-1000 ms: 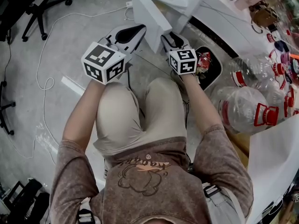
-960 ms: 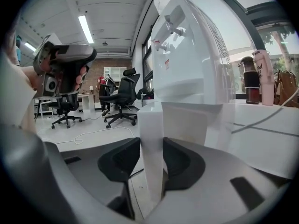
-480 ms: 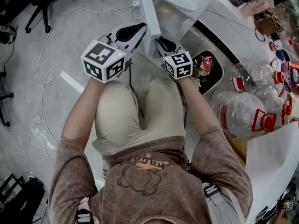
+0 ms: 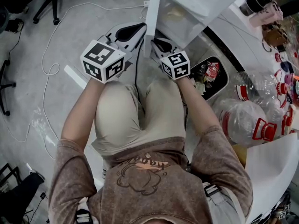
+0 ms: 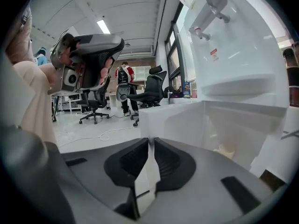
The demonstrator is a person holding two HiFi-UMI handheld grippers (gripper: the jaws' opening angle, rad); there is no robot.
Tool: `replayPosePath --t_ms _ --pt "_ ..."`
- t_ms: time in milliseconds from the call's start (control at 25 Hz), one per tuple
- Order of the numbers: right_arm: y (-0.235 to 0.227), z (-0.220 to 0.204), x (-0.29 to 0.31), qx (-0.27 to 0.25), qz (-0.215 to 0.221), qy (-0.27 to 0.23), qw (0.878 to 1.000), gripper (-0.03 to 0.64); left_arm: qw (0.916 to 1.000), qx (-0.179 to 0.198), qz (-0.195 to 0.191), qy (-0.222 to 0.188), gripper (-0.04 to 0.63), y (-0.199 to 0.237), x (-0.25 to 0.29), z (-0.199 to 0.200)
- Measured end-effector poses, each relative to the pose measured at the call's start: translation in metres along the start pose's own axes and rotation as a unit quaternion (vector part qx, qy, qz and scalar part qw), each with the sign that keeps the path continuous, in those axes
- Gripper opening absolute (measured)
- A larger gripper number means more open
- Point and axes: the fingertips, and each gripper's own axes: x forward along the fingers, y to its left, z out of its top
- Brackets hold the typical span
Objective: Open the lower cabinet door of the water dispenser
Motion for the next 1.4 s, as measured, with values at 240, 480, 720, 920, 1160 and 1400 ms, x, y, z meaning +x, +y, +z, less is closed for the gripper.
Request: replayPosePath --t_ms 240,480,720,920,1160,1400 --pt "0.022 0.01 0.027 -0.005 0.034 -0.002 0.999 0.043 0.9994 -0.019 0.028 -0.009 0.014 0.019 -0.015 0.002" --pt "0.036 0.016 0.049 -0.01 0.055 -0.006 0.998 0.038 0.9989 -0.024 0.039 -0.011 0.012 0.029 -0.023 0.0" --pt "0.044 0.022 0.064 -0.009 0.072 -0.011 0.997 0.037 0.9981 -0.022 0.056 -0.012 0.014 0.036 -0.025 0.004" --pt "0.048 0.025 0.077 -0.009 0.082 -0.016 0.996 0.037 0.9974 -0.024 0.067 -0.012 0.012 0.045 -0.03 0.003" --pt "0.052 0.029 0.083 -0.006 0.082 -0.02 0.996 0.035 0.9971 -0.024 0.071 -0.012 0.012 0.045 -0.034 0.002" --pt "0.056 0.03 0.081 -0.014 0.081 -0.019 0.996 0.006 0.9974 -0.02 0.067 -0.015 0.012 0.044 -0.035 0.003"
